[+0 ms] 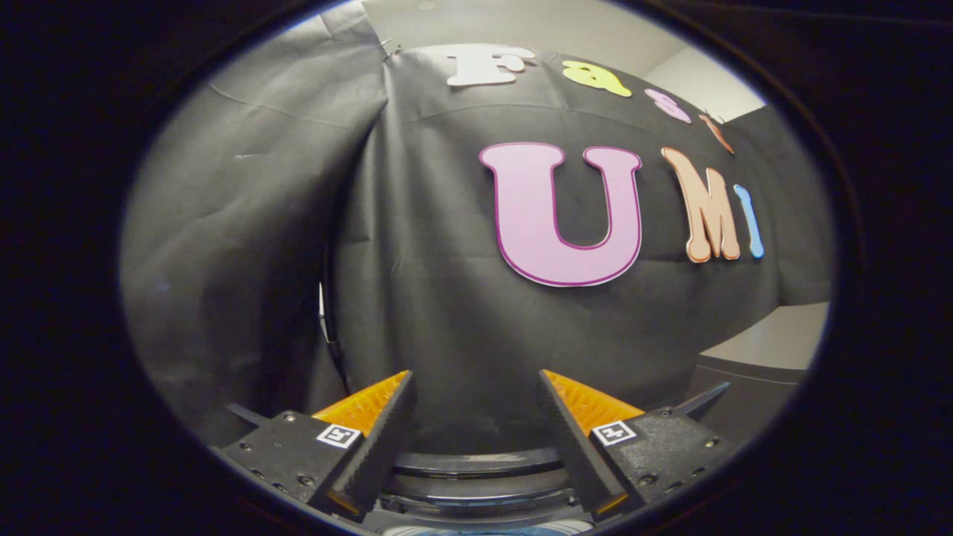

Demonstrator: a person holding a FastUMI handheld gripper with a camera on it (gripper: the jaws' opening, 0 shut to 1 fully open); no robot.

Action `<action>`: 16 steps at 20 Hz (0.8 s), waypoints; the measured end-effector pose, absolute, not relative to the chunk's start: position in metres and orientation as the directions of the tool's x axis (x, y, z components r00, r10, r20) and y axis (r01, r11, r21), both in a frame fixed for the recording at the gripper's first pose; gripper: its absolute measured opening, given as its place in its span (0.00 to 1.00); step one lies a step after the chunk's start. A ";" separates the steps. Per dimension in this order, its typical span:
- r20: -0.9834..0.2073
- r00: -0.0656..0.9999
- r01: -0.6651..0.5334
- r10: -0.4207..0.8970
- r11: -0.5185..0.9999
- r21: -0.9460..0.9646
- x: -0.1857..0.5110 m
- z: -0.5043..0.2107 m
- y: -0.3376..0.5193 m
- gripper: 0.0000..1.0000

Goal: Put the clothes into the washing machine and then close the washing machine lid.

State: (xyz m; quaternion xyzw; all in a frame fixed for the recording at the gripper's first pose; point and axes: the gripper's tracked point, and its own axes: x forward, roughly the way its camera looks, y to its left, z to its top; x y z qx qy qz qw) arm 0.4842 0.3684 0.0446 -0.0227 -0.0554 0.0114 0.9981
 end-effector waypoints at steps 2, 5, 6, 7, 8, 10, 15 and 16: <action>0.108 0.994 -0.018 0.023 0.999 -0.046 0.484 0.045 0.368 0.98; 0.097 0.995 -0.019 0.024 0.999 -0.046 0.484 0.045 0.369 0.98; 0.095 0.995 -0.017 0.021 0.999 -0.047 0.484 0.045 0.369 0.98; 0.094 0.995 -0.016 0.021 0.999 -0.047 0.484 0.046 0.369 0.97; 0.093 0.995 -0.018 0.022 0.999 -0.048 0.483 0.047 0.369 0.97; 0.109 0.994 -0.023 0.028 0.999 -0.047 0.483 0.048 0.370 0.97; 0.143 0.989 -0.026 0.032 0.999 -0.047 0.483 0.048 0.370 0.97; 0.152 0.988 -0.027 0.034 0.999 -0.044 0.483 0.050 0.370 0.97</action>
